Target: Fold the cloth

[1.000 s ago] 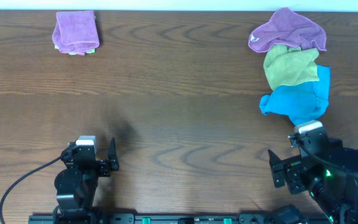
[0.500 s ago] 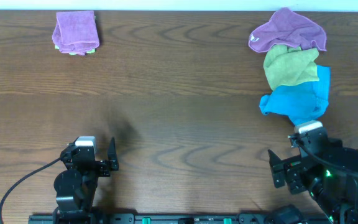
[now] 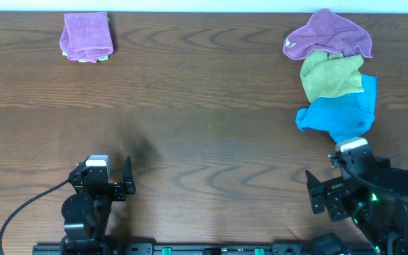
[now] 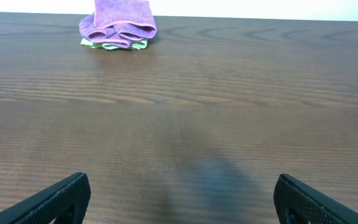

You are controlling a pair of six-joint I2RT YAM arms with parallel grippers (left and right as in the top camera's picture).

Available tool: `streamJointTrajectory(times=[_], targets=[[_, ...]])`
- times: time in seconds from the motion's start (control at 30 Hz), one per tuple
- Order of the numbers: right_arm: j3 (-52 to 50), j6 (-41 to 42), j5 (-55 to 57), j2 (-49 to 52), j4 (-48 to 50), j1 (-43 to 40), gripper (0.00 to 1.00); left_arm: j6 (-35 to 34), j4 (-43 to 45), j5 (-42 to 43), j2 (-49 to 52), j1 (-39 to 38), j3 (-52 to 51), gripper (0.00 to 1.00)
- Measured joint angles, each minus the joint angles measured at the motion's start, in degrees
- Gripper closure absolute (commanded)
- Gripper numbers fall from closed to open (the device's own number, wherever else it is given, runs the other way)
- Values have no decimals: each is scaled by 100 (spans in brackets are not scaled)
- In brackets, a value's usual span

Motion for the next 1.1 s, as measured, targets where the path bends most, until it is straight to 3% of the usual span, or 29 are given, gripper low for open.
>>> streamJointTrajectory(times=[0.17,0.27,0.53,0.8,1.1], targets=[[0,-98,13,-170,44,-262,1,0,2,2,0,0,-2,5],[-111,-186,-9,-704,614,-765,1,0,2,2,0,0,-2,5],[-1915,-273,-358,-2511,1458,-903,1,0,35,0,-15,0,-9,5],[-3449,-282,-660,-2911,2310,-905,1,0,33,0,-22,0,-9,5],[-4105,-282,-721,-3552,2452,-1128,1,0,33,0,-22,0,-9,5]])
